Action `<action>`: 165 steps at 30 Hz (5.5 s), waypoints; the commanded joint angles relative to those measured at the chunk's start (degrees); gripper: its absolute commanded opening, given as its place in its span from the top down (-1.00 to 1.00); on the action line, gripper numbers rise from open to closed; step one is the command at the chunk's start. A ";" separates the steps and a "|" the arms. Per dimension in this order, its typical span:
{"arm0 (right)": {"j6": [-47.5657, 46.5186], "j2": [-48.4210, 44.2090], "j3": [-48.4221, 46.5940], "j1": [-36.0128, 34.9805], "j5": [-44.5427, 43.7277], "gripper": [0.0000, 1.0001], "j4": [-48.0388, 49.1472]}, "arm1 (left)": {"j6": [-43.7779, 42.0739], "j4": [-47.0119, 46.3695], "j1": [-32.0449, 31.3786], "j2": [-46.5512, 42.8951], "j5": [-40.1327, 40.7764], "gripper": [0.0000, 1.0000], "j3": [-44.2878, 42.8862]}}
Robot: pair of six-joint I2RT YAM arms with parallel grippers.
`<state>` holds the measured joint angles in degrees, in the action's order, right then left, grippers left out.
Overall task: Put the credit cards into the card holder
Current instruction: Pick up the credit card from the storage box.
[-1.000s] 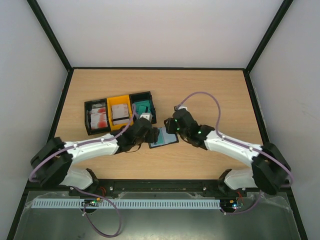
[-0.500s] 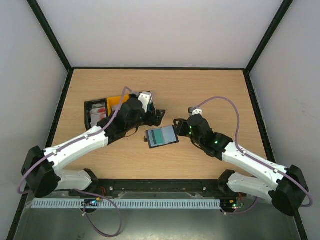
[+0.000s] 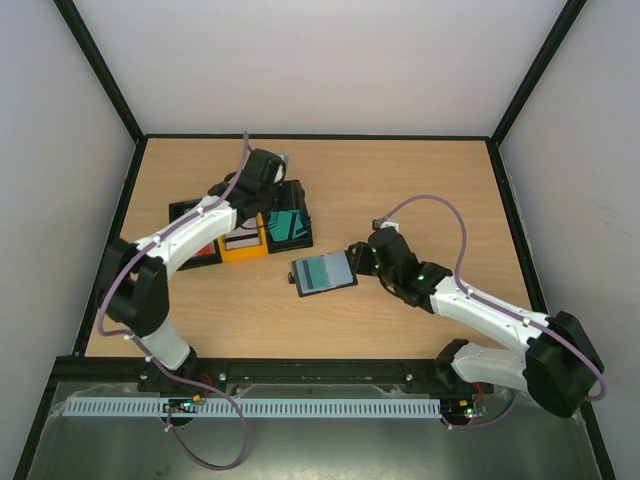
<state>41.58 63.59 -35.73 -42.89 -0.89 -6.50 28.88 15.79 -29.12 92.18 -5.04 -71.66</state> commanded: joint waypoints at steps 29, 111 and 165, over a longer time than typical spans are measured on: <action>0.62 7.85 1.88 2.82 7.21 0.16 5.02 | 0.06 15.72 -0.74 27.09 13.23 -0.43 -17.91; 35.28 38.67 -8.86 -2.81 19.73 0.31 41.29 | 2.51 15.10 -1.42 22.60 14.95 0.39 -11.01; 31.43 40.70 -15.46 -2.81 6.86 0.84 31.45 | -0.92 13.26 0.46 20.91 13.69 0.42 -8.68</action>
<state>74.11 107.28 -53.15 -45.63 7.79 25.52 28.84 27.31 -29.71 115.11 7.53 -81.36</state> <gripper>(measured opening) 0.099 0.295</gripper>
